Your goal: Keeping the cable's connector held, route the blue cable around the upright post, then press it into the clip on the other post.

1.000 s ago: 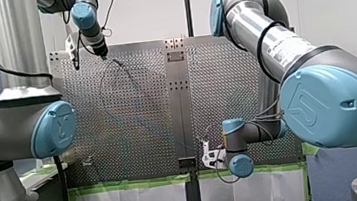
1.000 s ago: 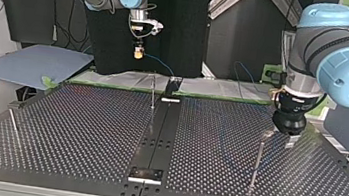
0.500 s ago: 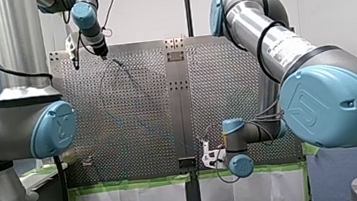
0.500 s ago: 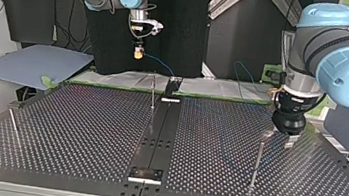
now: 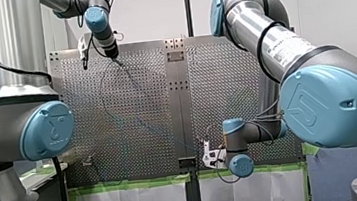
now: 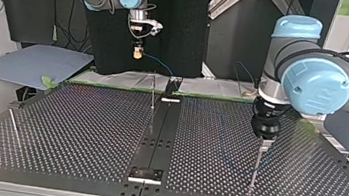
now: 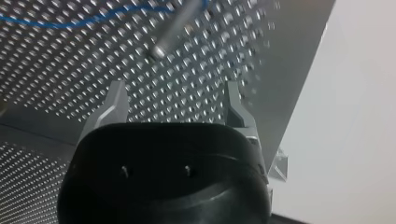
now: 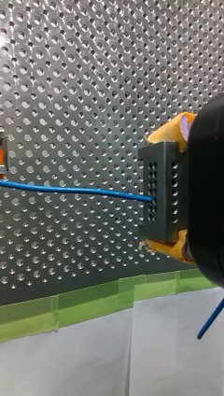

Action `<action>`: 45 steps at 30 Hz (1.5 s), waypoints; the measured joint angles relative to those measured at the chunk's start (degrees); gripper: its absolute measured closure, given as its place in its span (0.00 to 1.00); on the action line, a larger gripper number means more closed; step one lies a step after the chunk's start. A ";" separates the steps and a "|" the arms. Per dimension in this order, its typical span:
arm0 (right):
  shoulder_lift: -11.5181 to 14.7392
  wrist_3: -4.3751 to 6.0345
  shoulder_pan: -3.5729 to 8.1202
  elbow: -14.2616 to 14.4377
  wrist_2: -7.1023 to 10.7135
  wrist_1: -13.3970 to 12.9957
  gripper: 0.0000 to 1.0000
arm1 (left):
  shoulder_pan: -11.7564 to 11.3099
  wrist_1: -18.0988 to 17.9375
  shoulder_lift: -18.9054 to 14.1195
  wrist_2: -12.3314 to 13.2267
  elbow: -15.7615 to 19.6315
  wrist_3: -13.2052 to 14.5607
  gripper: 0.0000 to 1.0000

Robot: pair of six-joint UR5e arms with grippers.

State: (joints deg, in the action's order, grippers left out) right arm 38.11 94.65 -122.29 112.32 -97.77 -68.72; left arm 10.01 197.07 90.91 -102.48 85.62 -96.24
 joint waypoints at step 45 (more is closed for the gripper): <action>0.00 0.34 0.01 0.03 0.29 -0.63 1.00 | 11.92 -18.18 16.02 -12.48 -3.90 25.59 0.00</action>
State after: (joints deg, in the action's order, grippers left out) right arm 38.11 95.00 -122.29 112.35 -97.48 -69.36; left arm 21.93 178.89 106.93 -114.95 81.72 -70.64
